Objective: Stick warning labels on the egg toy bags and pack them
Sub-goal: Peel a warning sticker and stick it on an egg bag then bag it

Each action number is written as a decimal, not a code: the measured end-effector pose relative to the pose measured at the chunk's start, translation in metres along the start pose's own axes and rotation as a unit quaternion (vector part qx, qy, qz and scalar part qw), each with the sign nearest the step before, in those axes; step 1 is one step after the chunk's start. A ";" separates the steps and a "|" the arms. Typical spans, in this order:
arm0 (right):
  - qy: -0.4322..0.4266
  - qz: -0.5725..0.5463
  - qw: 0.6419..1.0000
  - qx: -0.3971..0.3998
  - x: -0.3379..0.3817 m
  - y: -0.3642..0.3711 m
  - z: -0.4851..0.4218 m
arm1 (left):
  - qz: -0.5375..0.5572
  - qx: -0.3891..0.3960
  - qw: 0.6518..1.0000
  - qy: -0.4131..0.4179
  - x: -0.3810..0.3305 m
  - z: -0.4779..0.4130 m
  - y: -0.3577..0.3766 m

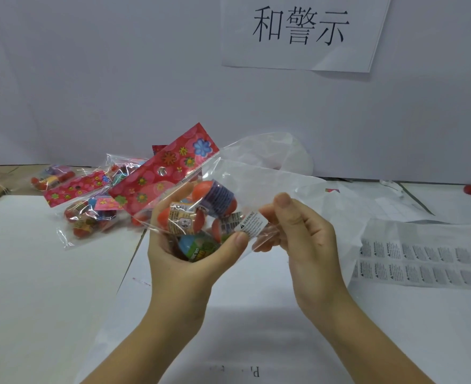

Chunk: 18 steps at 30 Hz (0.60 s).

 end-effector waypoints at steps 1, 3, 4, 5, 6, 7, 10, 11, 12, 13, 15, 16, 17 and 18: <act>0.004 -0.001 1.000 0.008 0.000 0.001 0.000 | 0.000 0.002 1.000 -0.003 0.000 0.000 0.000; 0.007 -0.004 0.999 0.033 0.001 0.005 -0.001 | -0.002 0.006 1.000 -0.008 0.001 0.000 0.000; 0.005 -0.007 0.999 0.040 0.002 0.007 -0.001 | -0.004 0.007 1.000 -0.010 0.002 -0.001 0.000; 0.000 -0.008 0.999 0.043 0.003 0.007 -0.002 | -0.007 0.008 1.000 -0.012 0.002 -0.001 0.000; -0.007 -0.007 0.999 0.043 0.004 0.007 -0.002 | -0.010 0.009 1.000 -0.012 0.002 -0.001 0.001; -0.013 -0.006 0.999 0.043 0.004 0.007 -0.002 | -0.014 0.010 1.000 -0.011 0.002 -0.001 0.001; -0.016 0.005 0.999 0.037 0.004 0.005 -0.001 | -0.017 0.025 1.000 -0.010 0.001 -0.001 0.003; -0.013 0.013 0.999 0.037 0.003 0.005 -0.002 | -0.018 0.031 0.999 -0.012 0.000 -0.001 0.005; -0.009 0.020 0.999 0.039 0.003 0.004 -0.002 | -0.020 0.035 0.999 -0.015 0.000 -0.001 0.005; -0.008 0.026 0.999 0.045 0.002 0.005 -0.002 | -0.024 0.037 0.999 -0.020 0.000 -0.001 0.005; -0.019 0.039 0.997 0.063 0.004 0.006 -0.002 | -0.032 0.036 0.998 -0.032 0.003 -0.001 0.004; -0.027 0.043 0.996 0.068 0.004 0.007 -0.002 | -0.034 0.034 0.998 -0.041 0.005 0.000 0.004; -0.033 0.047 0.996 0.069 0.003 0.006 -0.002 | -0.035 0.032 0.997 -0.054 0.007 0.000 0.003; -0.034 0.050 0.996 0.067 0.002 0.005 -0.002 | -0.037 0.030 0.996 -0.069 0.009 0.001 0.003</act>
Point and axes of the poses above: each hand's wrist, its own z-axis away from the middle knuckle, its own y-axis out of the palm, x = y × z, the point moved 8 cm from there along -z, towards the middle knuckle, and after that the axes turned 12 degrees about -z, right-handed, at the moved point
